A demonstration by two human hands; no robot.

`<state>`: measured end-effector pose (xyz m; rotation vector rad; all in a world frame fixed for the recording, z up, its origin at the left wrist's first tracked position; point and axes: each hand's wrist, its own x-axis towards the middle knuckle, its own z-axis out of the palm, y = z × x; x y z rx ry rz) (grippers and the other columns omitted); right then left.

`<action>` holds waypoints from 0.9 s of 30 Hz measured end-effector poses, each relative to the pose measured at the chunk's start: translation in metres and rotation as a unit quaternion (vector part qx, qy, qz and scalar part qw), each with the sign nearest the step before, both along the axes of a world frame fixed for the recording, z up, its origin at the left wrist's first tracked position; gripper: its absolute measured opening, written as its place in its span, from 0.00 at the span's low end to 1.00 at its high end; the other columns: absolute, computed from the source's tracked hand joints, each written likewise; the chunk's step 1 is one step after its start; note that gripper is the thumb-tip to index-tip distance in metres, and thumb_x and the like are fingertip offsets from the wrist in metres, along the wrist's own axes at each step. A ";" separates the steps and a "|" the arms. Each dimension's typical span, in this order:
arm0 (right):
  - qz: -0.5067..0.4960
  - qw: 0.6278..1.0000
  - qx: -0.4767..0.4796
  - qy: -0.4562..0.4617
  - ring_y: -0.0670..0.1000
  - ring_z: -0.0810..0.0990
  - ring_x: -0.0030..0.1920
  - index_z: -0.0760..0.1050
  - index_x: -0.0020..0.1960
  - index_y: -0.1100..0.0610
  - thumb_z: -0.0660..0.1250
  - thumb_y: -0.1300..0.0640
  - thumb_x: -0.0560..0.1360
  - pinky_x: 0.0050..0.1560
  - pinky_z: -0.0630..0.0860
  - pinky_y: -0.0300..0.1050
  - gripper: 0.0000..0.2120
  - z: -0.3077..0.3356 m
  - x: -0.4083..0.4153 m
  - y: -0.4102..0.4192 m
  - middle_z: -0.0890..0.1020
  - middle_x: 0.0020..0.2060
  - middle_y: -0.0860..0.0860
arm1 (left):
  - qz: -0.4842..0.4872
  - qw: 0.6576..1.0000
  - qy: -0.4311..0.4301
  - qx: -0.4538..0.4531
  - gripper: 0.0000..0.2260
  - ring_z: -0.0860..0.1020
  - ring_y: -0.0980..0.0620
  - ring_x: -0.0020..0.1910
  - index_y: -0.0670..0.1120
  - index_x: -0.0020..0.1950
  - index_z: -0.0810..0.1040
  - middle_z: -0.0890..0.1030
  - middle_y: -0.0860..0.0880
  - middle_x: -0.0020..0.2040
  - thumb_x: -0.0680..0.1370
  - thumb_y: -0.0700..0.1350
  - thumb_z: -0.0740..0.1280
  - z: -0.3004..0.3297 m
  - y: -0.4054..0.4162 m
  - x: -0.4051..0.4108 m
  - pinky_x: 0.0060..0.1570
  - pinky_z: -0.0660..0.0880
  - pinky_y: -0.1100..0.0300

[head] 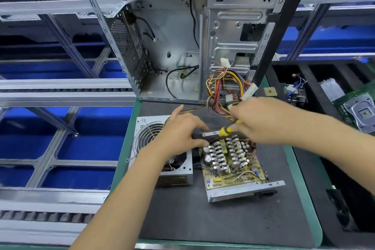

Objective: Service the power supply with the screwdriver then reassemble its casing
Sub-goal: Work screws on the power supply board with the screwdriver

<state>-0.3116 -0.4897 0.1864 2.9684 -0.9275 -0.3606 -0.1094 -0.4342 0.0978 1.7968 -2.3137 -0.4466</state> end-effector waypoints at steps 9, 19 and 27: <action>-0.155 0.954 0.213 -0.142 0.44 0.74 0.27 0.74 0.42 0.46 0.67 0.52 0.75 0.30 0.70 0.35 0.03 -0.006 -0.101 -0.054 0.80 0.28 0.45 | -0.021 0.998 -0.063 -0.021 0.08 0.78 0.54 0.53 0.49 0.54 0.82 0.83 0.54 0.48 0.80 0.46 0.63 -0.015 -0.006 -0.008 0.73 0.43 0.59; -0.188 0.838 0.411 -0.305 0.48 0.82 0.39 0.78 0.56 0.54 0.61 0.59 0.77 0.36 0.78 0.41 0.11 -0.044 -0.096 -0.071 0.82 0.39 0.55 | -0.049 0.998 0.013 0.022 0.11 0.79 0.55 0.53 0.48 0.55 0.84 0.83 0.52 0.46 0.75 0.39 0.68 -0.009 0.007 0.007 0.74 0.33 0.59; -0.204 0.811 0.471 -0.282 0.51 0.79 0.45 0.68 0.56 0.54 0.62 0.63 0.78 0.48 0.76 0.41 0.09 -0.087 -0.101 -0.064 0.79 0.44 0.49 | -0.091 0.994 0.045 0.050 0.12 0.78 0.60 0.50 0.52 0.51 0.85 0.84 0.56 0.44 0.73 0.38 0.67 -0.004 0.007 0.014 0.75 0.35 0.56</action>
